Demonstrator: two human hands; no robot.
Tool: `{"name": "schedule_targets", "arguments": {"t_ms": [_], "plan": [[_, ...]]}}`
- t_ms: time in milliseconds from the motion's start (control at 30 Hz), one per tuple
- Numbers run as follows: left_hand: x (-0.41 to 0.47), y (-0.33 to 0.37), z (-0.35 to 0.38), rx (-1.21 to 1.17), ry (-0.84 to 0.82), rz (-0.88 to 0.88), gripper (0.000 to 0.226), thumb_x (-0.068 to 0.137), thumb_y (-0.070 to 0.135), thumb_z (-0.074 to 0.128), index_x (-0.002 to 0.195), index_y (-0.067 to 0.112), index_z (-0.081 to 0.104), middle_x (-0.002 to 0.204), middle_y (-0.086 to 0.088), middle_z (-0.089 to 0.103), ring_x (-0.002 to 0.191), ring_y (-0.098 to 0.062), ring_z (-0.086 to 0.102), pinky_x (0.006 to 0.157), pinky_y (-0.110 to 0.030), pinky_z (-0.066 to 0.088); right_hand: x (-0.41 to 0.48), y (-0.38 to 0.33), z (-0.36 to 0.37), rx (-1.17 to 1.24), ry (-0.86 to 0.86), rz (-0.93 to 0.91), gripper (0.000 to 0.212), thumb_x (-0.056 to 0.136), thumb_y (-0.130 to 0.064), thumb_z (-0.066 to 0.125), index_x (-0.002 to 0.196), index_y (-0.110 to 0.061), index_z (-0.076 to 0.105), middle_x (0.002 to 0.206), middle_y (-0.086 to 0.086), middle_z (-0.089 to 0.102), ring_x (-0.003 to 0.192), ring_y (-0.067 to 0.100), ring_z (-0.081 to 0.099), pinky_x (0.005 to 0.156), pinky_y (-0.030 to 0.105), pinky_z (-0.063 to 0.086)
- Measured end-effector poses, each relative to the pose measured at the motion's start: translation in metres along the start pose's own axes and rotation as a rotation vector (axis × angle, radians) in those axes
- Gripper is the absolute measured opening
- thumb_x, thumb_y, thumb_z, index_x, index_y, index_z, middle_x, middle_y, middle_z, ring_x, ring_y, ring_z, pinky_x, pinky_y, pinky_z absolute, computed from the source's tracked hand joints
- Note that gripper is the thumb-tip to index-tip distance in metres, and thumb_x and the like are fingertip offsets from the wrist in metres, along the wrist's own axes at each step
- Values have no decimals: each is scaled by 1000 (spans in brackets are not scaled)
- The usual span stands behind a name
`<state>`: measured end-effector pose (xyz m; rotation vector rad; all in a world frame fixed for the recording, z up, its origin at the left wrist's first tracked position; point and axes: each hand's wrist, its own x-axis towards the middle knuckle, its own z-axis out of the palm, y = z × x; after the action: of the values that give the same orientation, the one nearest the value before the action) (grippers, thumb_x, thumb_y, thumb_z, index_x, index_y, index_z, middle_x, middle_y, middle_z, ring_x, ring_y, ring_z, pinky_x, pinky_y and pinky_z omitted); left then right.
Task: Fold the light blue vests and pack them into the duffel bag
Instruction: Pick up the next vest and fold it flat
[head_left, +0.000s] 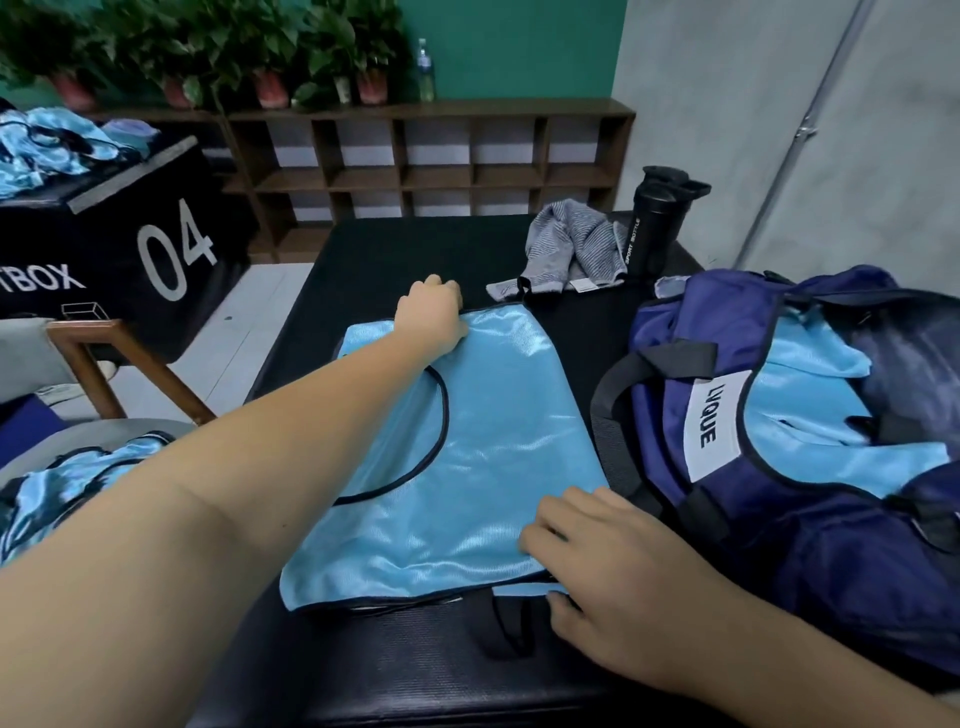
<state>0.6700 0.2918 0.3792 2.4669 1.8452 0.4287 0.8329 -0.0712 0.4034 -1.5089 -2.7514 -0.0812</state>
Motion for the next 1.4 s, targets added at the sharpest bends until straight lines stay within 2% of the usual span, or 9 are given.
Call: {"name": "schedule_targets", "arguments": {"t_ms": [200, 333, 500, 667, 867, 967, 1067, 1167, 1400], "plan": [[-36, 6, -28, -101, 48, 122, 52, 83, 19, 75, 130, 23, 51, 116, -1, 54, 106, -28, 53, 84, -42, 47, 1, -1, 6, -52, 62, -49, 17, 76, -25, 59, 86, -24, 46, 84, -3, 44, 74, 23, 43, 68, 40, 47], [-103, 13, -59, -183, -79, 295, 42, 85, 24, 79, 121, 27, 58, 105, 7, 62, 97, -22, 59, 85, -46, 55, 4, -2, 8, -67, 75, -78, 24, 71, -26, 66, 86, -24, 47, 81, -4, 46, 70, 22, 46, 63, 37, 48], [-203, 15, -93, -210, -199, 437, 22, 86, 24, 79, 102, 29, 65, 90, 14, 66, 84, -9, 63, 78, -33, 54, 10, -4, 10, -95, 88, -82, 29, 65, -25, 72, 83, -25, 49, 75, -4, 48, 64, 22, 48, 58, 35, 41], [-278, 2, -106, -185, -351, 480, 27, 89, 44, 76, 108, 37, 59, 94, 18, 60, 86, -3, 58, 74, -19, 47, 11, -2, 12, -99, 67, -55, 34, 62, -23, 74, 86, -24, 49, 76, -4, 48, 64, 21, 51, 57, 34, 42], [-309, -13, -97, -18, -387, 512, 40, 83, 63, 65, 107, 40, 43, 101, 15, 47, 86, -6, 50, 73, -31, 47, 13, 5, 11, -78, -2, -10, 49, 63, -17, 66, 86, -28, 25, 77, -7, 39, 63, 21, 43, 56, 33, 39], [-312, -23, -94, 53, -358, 505, 34, 80, 61, 54, 99, 36, 42, 96, 12, 48, 82, -12, 51, 69, -34, 46, 12, 7, 6, -85, -23, 26, 40, 69, -14, 61, 86, -25, 27, 81, -8, 35, 69, 20, 36, 62, 32, 32], [-316, -36, -88, 143, -287, 510, 30, 78, 54, 41, 93, 30, 48, 91, 9, 54, 80, -21, 63, 61, -35, 42, 11, 7, 0, -30, -130, 95, 22, 83, -15, 52, 92, -24, 34, 92, -5, 44, 82, 22, 43, 76, 37, 45], [-316, -50, -87, 155, -223, 484, 22, 75, 47, 42, 84, 29, 48, 82, 8, 55, 70, -25, 65, 52, -34, 45, 9, 9, 5, -52, -85, 76, 13, 78, -19, 42, 87, -25, 34, 85, -5, 44, 75, 21, 43, 71, 38, 50], [-306, -59, -111, -89, -339, 377, 22, 77, 51, 50, 85, 31, 50, 88, 12, 53, 76, -13, 58, 70, -37, 51, 14, 15, 0, 40, -64, 82, 6, 91, -28, 43, 90, -28, 37, 92, -11, 36, 84, 16, 37, 78, 31, 31]]}}
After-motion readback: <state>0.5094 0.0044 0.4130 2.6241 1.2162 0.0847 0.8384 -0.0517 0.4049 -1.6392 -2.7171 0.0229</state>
